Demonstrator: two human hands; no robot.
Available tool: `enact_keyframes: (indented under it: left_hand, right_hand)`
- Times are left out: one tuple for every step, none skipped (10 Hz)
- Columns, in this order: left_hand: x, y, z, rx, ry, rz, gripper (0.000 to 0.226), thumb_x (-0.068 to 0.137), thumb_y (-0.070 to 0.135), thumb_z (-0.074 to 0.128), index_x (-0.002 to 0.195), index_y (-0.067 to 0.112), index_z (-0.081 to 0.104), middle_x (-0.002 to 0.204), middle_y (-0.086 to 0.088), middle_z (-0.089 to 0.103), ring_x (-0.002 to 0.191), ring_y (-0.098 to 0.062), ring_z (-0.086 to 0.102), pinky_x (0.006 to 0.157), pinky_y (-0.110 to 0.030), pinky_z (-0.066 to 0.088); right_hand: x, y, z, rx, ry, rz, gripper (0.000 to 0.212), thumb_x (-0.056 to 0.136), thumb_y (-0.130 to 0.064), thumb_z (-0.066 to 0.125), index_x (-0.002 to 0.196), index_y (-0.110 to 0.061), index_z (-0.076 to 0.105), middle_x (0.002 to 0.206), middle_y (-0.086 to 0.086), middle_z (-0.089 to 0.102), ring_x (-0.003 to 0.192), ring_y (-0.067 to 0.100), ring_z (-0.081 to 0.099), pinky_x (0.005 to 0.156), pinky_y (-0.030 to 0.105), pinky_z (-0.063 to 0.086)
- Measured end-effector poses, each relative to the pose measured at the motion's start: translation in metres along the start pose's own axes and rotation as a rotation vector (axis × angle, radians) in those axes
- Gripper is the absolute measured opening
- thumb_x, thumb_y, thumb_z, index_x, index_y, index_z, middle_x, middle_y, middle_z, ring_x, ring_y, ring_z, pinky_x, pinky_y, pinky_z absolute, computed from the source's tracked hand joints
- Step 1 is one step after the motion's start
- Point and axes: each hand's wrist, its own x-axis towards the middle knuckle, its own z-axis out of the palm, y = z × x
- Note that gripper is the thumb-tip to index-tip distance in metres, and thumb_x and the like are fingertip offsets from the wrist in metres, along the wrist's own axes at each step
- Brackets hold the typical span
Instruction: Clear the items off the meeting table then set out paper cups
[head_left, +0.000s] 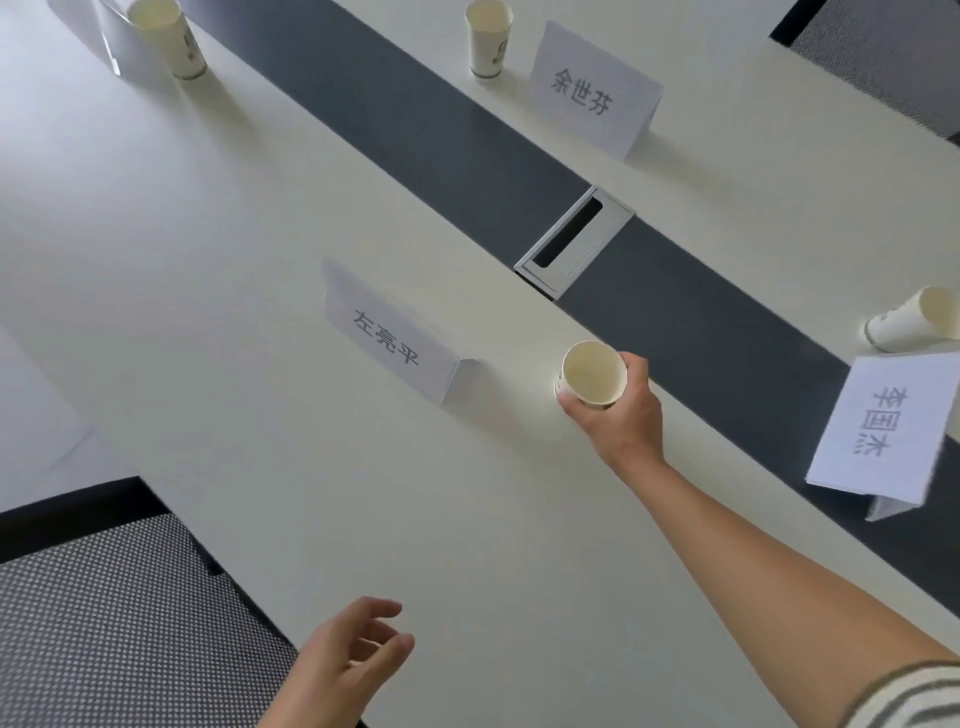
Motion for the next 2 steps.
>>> enact_keyframes:
  left_hand:
    - [-0.005,0.003,0.006,0.03,-0.001,0.023,0.02,0.081,0.025,0.074,0.1,0.026,0.066,0.084,0.005,0.074,0.073,-0.007,0.071,0.07,-0.018,0.053]
    - [-0.02,0.009,0.012,0.007,-0.004,0.038,0.023,0.078,0.028,0.075,0.099,0.025,0.066,0.081,-0.002,0.074,0.074,-0.006,0.071,0.068,-0.016,0.053]
  right_hand:
    - [-0.001,0.0,-0.004,0.016,-0.044,0.017,0.08,0.065,-0.046,0.082,0.129,-0.024,0.04,0.111,-0.005,0.063,0.102,0.022,0.061,0.087,0.039,0.053]
    - [-0.01,0.001,-0.016,-0.001,-0.095,0.033,0.097,0.065,-0.045,0.082,0.144,-0.026,0.029,0.134,-0.004,0.054,0.123,0.018,0.052,0.1,0.039,0.047]
